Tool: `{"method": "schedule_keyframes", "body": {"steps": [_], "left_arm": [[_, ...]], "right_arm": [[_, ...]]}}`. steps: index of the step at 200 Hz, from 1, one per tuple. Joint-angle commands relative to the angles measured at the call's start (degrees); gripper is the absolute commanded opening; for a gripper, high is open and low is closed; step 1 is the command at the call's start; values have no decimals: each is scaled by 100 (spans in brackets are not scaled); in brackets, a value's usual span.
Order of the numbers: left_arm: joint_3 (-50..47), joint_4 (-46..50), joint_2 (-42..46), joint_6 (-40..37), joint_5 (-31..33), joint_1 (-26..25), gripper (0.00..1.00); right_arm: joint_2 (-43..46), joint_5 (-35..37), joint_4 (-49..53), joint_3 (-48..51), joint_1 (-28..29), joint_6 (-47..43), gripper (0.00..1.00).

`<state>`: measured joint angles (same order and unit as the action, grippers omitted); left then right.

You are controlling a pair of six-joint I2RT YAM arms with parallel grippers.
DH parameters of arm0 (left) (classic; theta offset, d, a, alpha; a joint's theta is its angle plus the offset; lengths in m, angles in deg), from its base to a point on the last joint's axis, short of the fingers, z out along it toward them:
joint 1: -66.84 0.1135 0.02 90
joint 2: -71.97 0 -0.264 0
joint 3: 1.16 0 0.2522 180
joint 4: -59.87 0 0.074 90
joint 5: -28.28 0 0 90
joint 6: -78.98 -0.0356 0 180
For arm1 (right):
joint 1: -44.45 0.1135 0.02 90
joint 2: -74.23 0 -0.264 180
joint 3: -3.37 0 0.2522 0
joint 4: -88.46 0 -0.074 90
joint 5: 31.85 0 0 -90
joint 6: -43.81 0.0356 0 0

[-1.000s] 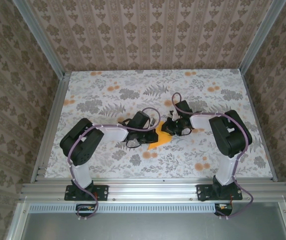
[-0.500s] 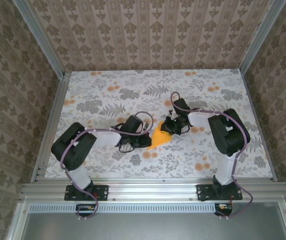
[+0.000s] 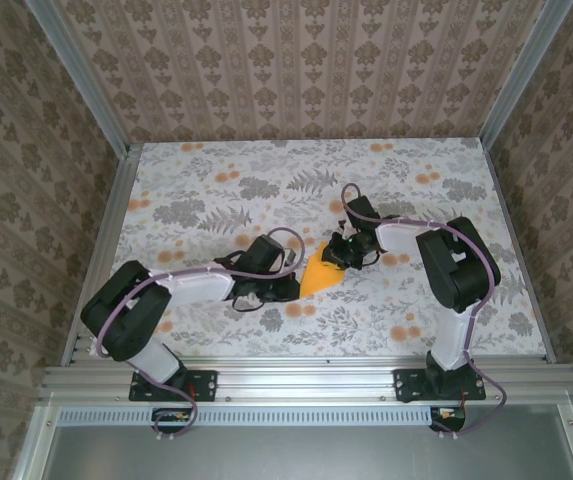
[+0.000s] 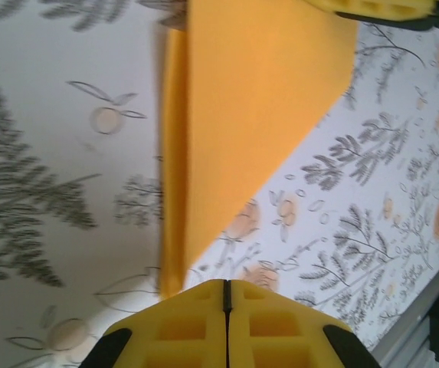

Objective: Fold a paper plane with a square sheet of paper (pick it up from the middle)
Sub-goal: Fourth fold the wing at the center of the table.

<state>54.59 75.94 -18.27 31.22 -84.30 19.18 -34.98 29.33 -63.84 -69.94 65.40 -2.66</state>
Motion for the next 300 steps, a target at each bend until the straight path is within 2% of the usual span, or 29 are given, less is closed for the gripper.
{"method": "schedule_keyframes", "body": {"steps": [1,66,152,200,235,300], "left_arm": [[243,26,-18,4,102,-34,7],[572,215,-646,-73,26,-88,5],[679,910,-684,-325,546,-77,4],[619,901,-693,-305,607,-71,3],[431,796,-691,-217,487,-16,3],[-306,237,-624,172,-244,320,3]], "right_arm": [[-642,1544,773,298,-91,103,13],[-679,1546,796,303,-90,103,13],[-735,1594,836,302,-89,103,13],[-760,1633,870,295,-89,94,13],[-781,1660,892,293,-87,94,13],[-745,1704,894,317,-91,86,13]]}}
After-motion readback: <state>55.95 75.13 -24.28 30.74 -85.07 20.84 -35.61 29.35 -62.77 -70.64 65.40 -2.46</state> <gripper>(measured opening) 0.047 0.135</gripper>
